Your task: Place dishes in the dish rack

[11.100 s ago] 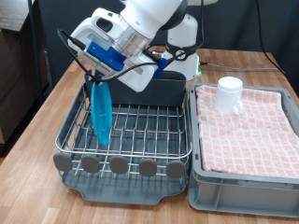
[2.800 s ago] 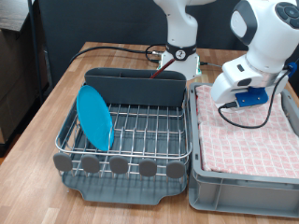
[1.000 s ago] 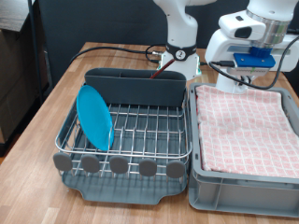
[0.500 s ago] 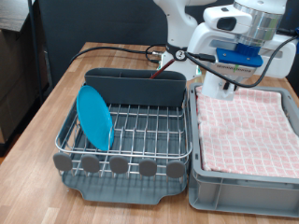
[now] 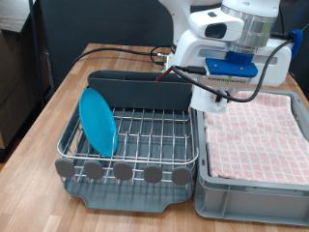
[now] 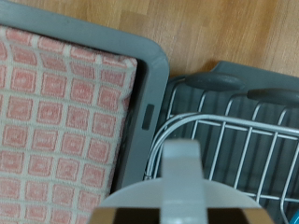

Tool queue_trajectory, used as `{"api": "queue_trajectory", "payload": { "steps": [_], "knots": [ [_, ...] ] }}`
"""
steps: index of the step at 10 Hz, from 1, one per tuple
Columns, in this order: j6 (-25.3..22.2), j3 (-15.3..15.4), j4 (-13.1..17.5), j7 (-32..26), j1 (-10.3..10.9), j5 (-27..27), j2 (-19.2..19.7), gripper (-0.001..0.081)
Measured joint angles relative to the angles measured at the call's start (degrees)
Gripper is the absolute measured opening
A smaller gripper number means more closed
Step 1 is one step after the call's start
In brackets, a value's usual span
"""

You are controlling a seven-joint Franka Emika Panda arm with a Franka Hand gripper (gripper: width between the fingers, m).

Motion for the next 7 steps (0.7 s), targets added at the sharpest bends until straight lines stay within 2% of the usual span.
{"api": "queue_trajectory", "payload": {
  "steps": [3, 5, 7],
  "knots": [
    [3.0, -0.3, 1.0, -0.5, -0.7, 2.0, 2.0, 0.0072],
    [3.0, -0.8, 3.7, -0.6, -1.1, 2.5, 4.7, 0.0072],
    [-0.3, -1.0, 8.0, -1.2, -1.8, 4.2, 7.5, 0.0072]
  ]
}}
